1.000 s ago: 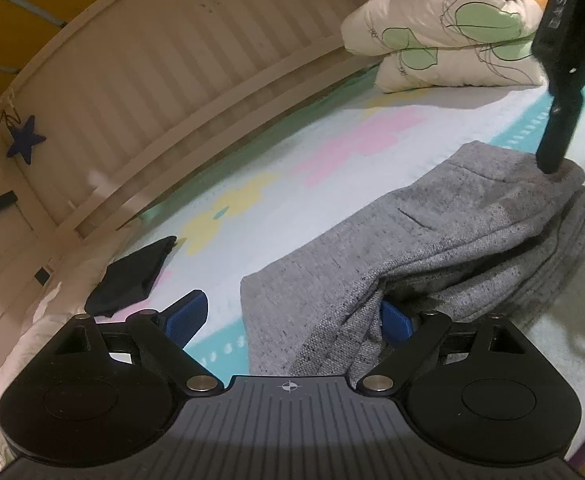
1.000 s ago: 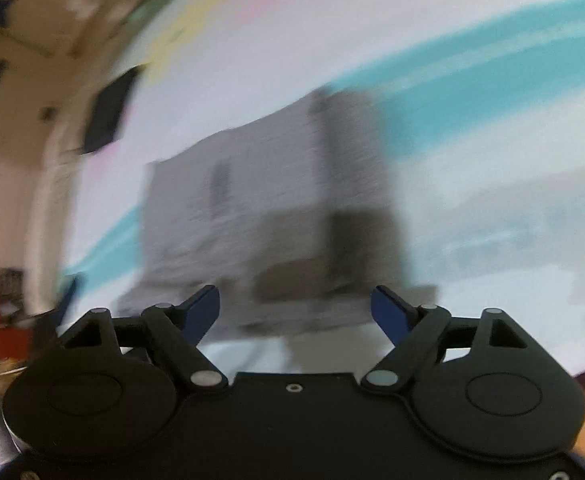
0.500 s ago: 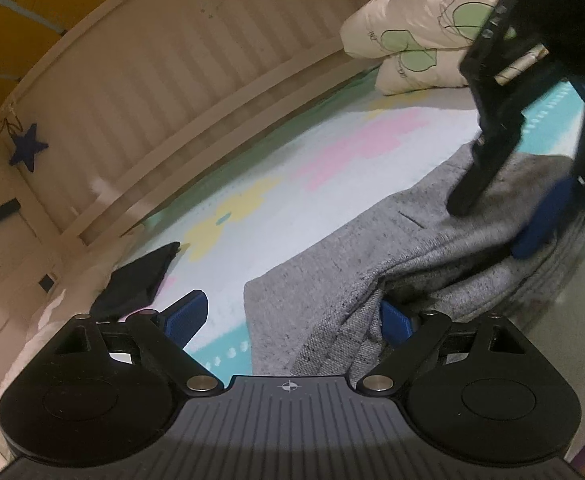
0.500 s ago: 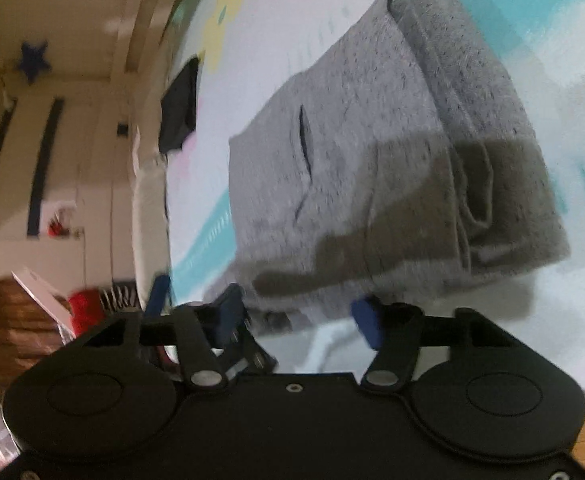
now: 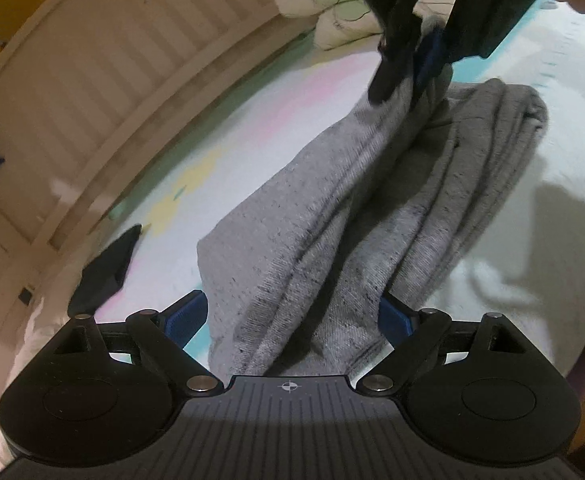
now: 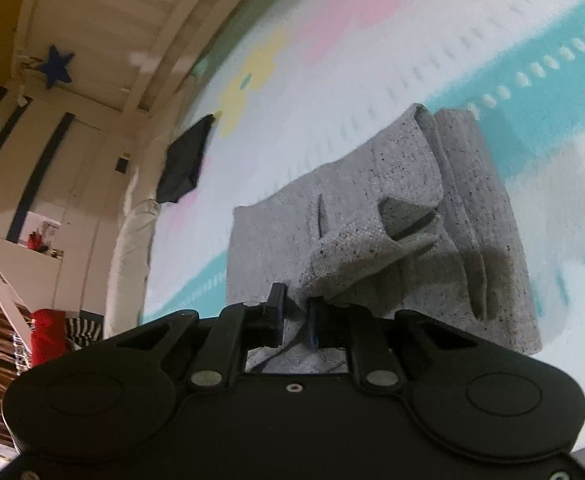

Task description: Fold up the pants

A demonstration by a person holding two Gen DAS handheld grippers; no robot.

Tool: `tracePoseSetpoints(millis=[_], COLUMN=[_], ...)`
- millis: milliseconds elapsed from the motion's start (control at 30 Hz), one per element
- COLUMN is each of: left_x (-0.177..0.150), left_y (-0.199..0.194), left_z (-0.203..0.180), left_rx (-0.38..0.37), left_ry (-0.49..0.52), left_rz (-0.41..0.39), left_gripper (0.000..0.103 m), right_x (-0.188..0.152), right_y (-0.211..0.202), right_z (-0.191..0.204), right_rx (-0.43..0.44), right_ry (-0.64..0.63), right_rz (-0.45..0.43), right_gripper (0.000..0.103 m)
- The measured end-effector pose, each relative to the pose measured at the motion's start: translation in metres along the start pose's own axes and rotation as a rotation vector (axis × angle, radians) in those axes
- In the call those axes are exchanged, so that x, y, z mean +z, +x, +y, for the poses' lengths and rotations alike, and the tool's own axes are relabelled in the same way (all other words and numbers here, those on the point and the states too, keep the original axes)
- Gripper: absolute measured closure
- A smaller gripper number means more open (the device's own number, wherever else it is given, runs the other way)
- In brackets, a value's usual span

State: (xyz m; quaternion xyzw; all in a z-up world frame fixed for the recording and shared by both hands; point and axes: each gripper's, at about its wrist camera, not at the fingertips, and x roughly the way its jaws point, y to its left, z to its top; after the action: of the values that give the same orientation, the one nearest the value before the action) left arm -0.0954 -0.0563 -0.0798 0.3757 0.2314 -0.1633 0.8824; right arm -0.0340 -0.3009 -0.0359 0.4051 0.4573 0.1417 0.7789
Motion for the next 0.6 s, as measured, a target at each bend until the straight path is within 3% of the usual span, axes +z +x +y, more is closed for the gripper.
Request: tracePoseSetpoints(millis=[100, 233, 333, 433, 600], left_x=[-0.003, -0.005, -0.001, 0.002, -0.019], left_y=[-0.010, -0.036, -0.046, -0.024, 0.029], left_z=[0.002, 0.012, 0.030, 0.055, 0.102], left_rx=[-0.024, -0.141, -0.207, -0.249, -0.279], left_ry=[0.015, -0.014, -0.125, -0.321, -0.709], left_rz=[-0.011, -0.088, -0.157, -0.091, 0.121], left_gripper=[0.014, 0.014, 0.014, 0.014, 0.014], right_x=[0.000, -0.004, -0.008, -0.009, -0.011], right_y=[0.005, 0.010, 0.012, 0.011, 0.016], right_z=[0.000, -0.007, -0.013, -0.012, -0.008], right_rx=[-0.062, -0.130, -0.159, -0.174, -0.194], right_ry=[-0.010, 0.004, 0.013, -0.004, -0.020], right_rz=[0.038, 0.104, 0.132, 0.136, 0.140], right_gripper=[0.082, 0.078, 0.074, 0.074, 0.074])
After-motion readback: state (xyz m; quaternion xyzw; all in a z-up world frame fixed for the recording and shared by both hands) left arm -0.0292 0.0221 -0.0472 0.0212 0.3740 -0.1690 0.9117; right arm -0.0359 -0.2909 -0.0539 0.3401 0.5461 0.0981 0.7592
